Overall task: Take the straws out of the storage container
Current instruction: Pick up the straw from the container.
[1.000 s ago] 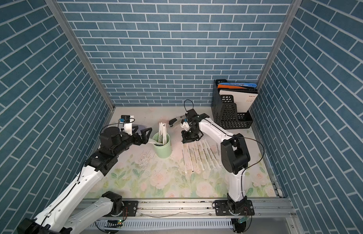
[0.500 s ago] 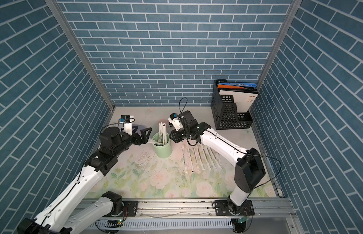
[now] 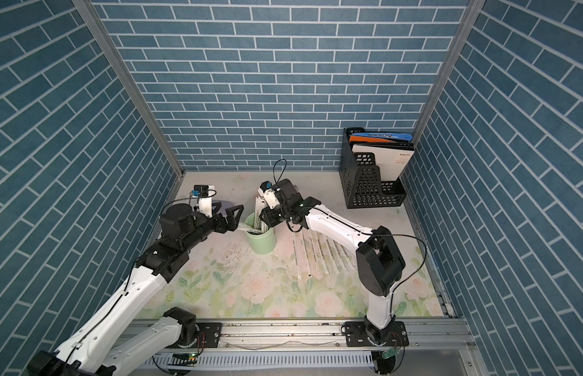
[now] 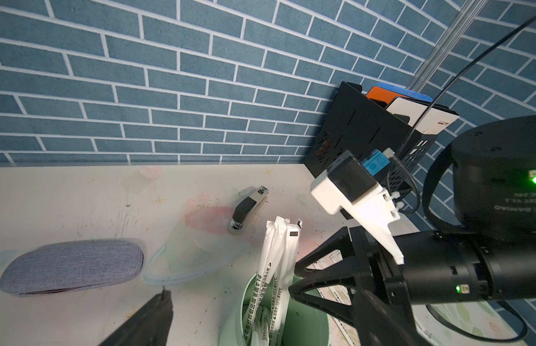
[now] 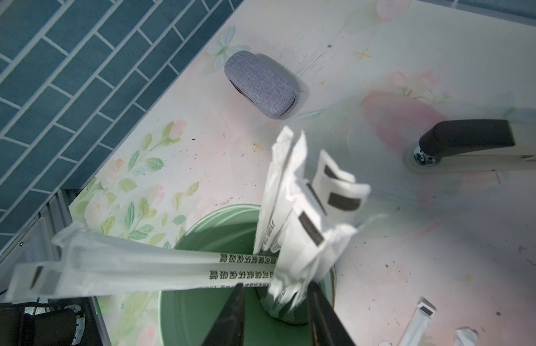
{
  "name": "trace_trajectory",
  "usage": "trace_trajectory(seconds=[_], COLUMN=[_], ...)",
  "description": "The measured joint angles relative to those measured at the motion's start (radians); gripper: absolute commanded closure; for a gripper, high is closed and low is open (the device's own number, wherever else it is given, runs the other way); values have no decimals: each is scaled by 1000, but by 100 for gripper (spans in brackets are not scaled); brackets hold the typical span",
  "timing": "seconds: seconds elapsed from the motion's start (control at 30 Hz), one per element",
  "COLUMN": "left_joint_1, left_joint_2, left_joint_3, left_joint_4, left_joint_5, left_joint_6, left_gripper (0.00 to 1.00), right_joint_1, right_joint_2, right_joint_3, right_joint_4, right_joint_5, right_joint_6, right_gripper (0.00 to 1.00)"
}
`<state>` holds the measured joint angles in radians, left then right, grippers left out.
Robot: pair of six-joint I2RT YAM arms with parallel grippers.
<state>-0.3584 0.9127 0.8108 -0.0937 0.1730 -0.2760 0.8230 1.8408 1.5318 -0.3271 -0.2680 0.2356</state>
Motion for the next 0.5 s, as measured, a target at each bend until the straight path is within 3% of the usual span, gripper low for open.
trace_trajectory(seconds=[0.37, 0.5], left_joint_1=[0, 0], left_joint_2=[0, 0], left_joint_3=[0, 0], left_joint_4=[0, 0], left_joint_5=[1, 1], left_joint_6=[0, 0], left_gripper=[1, 0], right_joint_1=[1, 1], right_joint_2=[52, 53], right_joint_3=[32, 33], right_joint_4=[6, 6], right_joint_5=[-2, -1], right_joint_6=[2, 5], right_gripper=[73, 82])
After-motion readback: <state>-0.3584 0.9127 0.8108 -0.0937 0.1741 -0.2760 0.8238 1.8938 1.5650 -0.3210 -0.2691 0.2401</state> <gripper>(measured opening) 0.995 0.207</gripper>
